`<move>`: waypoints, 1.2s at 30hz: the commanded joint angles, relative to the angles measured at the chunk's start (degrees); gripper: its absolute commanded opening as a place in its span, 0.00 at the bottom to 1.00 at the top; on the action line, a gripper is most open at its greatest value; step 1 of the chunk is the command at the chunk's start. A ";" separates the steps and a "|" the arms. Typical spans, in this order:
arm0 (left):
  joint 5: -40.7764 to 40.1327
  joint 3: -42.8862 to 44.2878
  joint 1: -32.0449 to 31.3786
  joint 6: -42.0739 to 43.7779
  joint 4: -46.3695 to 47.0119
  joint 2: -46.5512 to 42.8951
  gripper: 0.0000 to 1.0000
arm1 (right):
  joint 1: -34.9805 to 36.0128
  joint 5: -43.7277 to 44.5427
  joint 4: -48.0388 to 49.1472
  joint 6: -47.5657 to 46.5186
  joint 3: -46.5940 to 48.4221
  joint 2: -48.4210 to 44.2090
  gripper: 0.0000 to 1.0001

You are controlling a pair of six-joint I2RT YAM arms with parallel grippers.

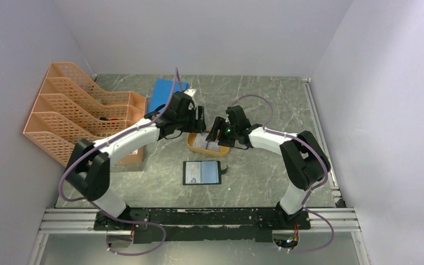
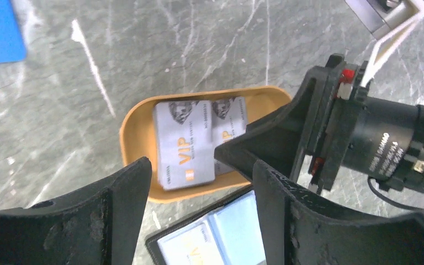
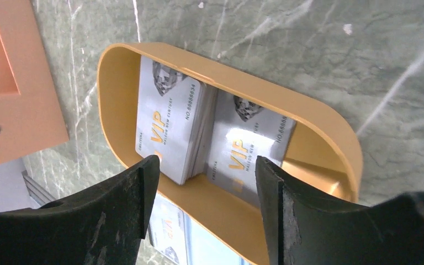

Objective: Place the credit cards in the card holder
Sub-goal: Adjust the credit card in the storage box, then pick up the credit card from the storage box.

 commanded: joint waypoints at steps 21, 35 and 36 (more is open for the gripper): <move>-4.71 -4.89 5.09 -0.65 0.23 6.84 0.65 | 2.67 6.21 -2.17 2.14 5.33 9.93 0.50; -5.49 -5.86 5.31 -0.72 -0.16 8.01 0.62 | 1.05 6.28 -0.50 1.46 -0.57 6.47 0.34; -5.45 -5.86 5.27 -0.76 -0.06 8.10 0.62 | 0.86 6.12 -0.29 1.42 -0.99 6.18 0.34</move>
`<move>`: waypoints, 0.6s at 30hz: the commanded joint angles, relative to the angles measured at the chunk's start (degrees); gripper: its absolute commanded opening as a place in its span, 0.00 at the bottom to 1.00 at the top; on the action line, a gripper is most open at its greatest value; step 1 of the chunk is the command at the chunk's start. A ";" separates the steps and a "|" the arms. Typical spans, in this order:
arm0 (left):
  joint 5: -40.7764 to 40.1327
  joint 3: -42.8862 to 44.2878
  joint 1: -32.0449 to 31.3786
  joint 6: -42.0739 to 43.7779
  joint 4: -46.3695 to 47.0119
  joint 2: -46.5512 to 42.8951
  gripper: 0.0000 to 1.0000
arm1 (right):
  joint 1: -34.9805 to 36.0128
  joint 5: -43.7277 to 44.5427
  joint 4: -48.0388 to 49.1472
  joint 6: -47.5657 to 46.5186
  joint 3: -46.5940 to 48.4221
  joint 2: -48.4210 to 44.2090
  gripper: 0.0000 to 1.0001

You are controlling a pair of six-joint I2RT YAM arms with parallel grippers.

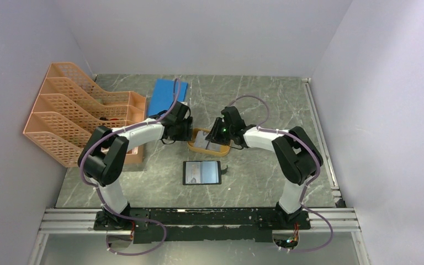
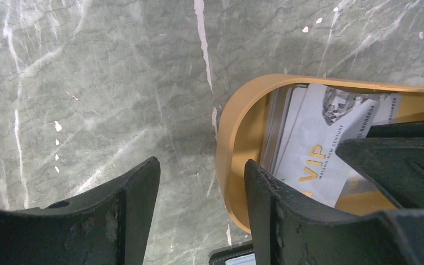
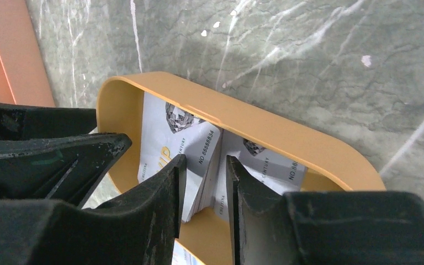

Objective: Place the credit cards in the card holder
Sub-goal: Pick up the credit card from the storage box.

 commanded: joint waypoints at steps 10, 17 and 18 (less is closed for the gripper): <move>1.44 -0.01 0.32 -0.72 0.71 1.16 0.61 | -1.89 -1.50 -0.98 -0.64 -5.92 -2.01 0.36; 2.02 -0.30 0.30 -0.72 1.17 0.70 0.61 | -2.04 -6.73 3.56 2.17 -6.11 -1.48 0.41; 2.11 -0.29 0.30 -0.72 1.12 0.74 0.61 | -2.12 -7.03 3.56 2.33 -5.84 -1.00 0.41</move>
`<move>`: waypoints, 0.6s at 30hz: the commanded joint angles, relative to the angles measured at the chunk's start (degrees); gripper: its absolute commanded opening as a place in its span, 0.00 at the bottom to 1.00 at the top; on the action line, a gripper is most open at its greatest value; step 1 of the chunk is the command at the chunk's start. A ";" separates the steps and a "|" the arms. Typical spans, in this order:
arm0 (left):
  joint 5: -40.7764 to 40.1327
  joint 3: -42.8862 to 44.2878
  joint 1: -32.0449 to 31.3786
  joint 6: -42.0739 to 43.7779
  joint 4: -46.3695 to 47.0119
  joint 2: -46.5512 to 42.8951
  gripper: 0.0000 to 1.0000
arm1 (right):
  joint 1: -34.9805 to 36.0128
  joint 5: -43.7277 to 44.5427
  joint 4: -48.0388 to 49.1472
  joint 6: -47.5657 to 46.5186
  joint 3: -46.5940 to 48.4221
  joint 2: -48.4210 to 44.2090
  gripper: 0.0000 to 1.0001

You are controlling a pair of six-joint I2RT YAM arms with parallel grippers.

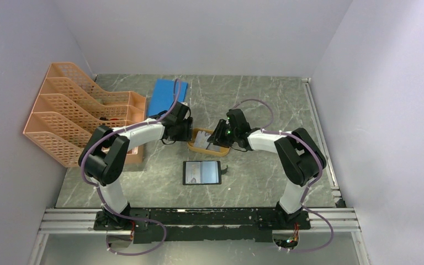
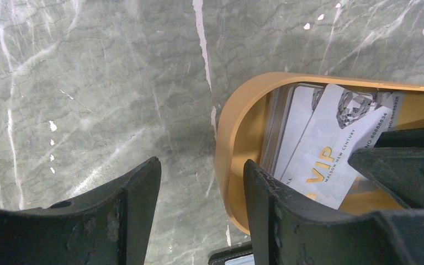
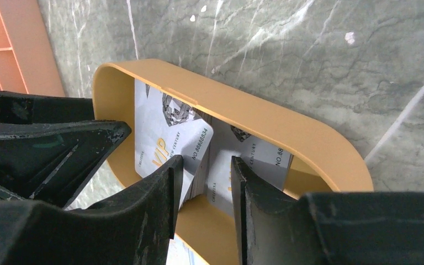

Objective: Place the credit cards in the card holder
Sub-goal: Pick up the credit card from the storage box.

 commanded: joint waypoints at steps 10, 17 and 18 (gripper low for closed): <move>2.14 -0.37 0.26 -0.33 1.32 0.40 0.60 | -0.80 -3.56 1.53 3.13 -1.97 1.38 0.29; 2.10 -0.18 0.22 -0.31 1.24 0.77 0.60 | -1.78 -3.57 2.13 3.27 -3.68 0.14 0.16; 2.06 -0.26 0.21 -0.31 1.24 0.76 0.60 | -1.93 -3.60 2.22 3.31 -3.92 0.02 0.14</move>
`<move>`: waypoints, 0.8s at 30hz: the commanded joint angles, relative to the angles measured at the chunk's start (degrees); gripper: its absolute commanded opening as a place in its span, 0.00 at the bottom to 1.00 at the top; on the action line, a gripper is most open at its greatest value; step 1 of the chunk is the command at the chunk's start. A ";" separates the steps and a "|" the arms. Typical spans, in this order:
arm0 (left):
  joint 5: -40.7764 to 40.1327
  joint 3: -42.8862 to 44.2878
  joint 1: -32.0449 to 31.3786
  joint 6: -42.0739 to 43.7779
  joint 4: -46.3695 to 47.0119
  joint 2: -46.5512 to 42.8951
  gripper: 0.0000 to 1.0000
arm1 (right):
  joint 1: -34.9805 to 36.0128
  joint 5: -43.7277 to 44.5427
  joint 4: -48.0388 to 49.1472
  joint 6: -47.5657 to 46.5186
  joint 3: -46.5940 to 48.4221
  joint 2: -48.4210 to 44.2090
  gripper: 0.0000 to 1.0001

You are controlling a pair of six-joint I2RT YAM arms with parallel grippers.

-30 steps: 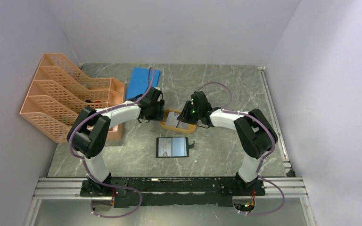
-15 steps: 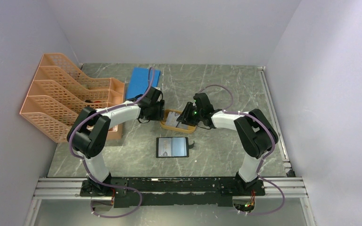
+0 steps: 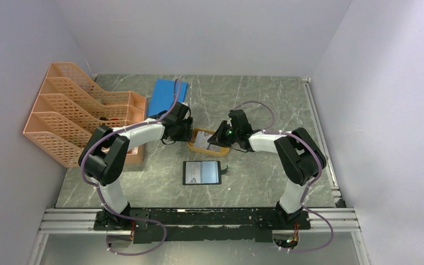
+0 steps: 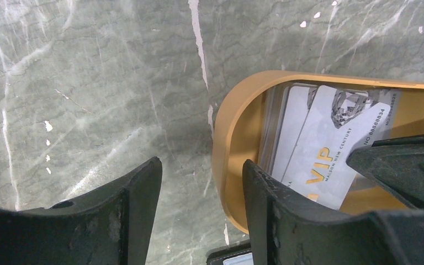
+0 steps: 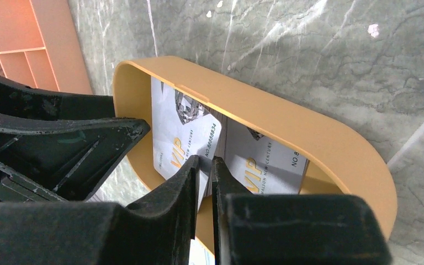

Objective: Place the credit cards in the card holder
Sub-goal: Pick up the credit card from the storage box.

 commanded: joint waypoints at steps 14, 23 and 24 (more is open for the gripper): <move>1.27 -0.26 0.19 -0.31 1.13 0.75 0.60 | -1.85 -1.63 -3.09 0.69 -2.95 -3.92 0.00; 1.44 -0.22 0.19 -0.31 1.22 0.40 0.59 | -1.86 -4.10 -7.10 2.86 -0.87 -7.36 0.00; 1.38 -0.12 0.19 -0.31 1.22 0.28 0.59 | -1.88 -4.42 -7.86 3.35 -0.53 -7.71 0.00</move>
